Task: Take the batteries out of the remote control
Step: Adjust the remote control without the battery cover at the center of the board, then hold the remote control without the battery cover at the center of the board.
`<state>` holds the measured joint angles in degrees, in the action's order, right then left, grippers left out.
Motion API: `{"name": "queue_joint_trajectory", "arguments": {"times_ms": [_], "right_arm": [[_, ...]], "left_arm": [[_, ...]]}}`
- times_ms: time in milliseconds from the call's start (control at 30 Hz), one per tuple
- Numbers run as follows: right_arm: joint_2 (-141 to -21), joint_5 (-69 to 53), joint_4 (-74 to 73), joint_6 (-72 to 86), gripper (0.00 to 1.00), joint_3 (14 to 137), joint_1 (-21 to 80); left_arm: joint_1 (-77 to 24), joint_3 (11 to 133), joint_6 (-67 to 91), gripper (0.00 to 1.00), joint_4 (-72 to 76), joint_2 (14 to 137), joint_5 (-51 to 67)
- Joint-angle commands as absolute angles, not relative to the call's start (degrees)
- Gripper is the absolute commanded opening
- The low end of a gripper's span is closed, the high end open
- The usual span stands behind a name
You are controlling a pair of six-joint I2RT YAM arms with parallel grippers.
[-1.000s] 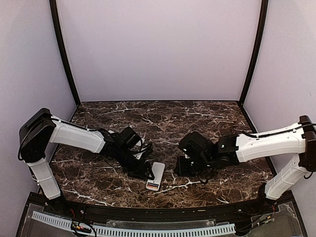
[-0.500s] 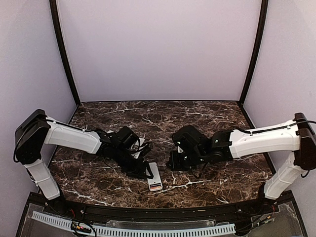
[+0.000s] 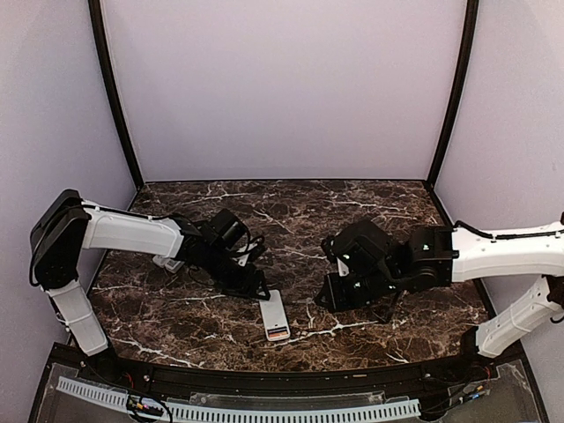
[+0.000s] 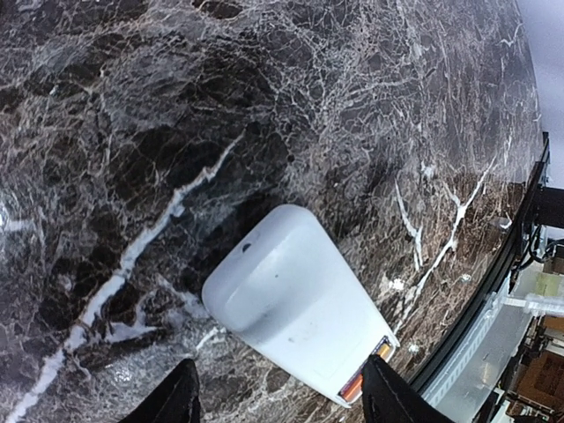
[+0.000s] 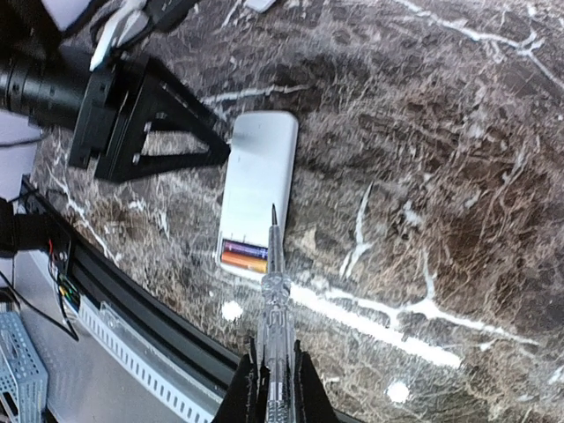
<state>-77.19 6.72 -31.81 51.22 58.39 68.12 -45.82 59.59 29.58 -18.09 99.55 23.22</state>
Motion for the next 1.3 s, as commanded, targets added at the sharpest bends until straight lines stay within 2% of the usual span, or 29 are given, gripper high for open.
{"name": "queue_joint_trajectory", "arguments": {"times_ms": [0,233,400,667,833,1267], "right_arm": [[-78.34,5.1,-35.24,55.56,0.0,57.77,73.03],[-79.35,4.26,-36.13,58.78,0.0,57.57,75.86],[-81.18,3.76,-34.57,58.36,0.0,58.23,75.94],[-84.63,4.42,-35.67,59.5,0.0,60.25,75.88],[-85.16,4.51,-35.78,59.5,0.0,61.25,75.94],[-86.61,5.13,-36.21,59.5,0.0,62.93,75.94]], "left_arm": [[-45.88,61.95,25.72,0.62,-21.93,101.63,21.23],[-45.88,63.34,24.36,0.57,-22.84,104.25,19.65],[-45.88,62.86,24.93,0.48,-21.53,105.31,20.87],[-45.96,62.42,25.01,0.43,-21.13,105.92,21.68],[-45.92,62.5,25.28,0.36,-20.88,106.41,22.52],[-45.94,62.25,25.41,0.32,-20.53,106.89,23.46]]}}
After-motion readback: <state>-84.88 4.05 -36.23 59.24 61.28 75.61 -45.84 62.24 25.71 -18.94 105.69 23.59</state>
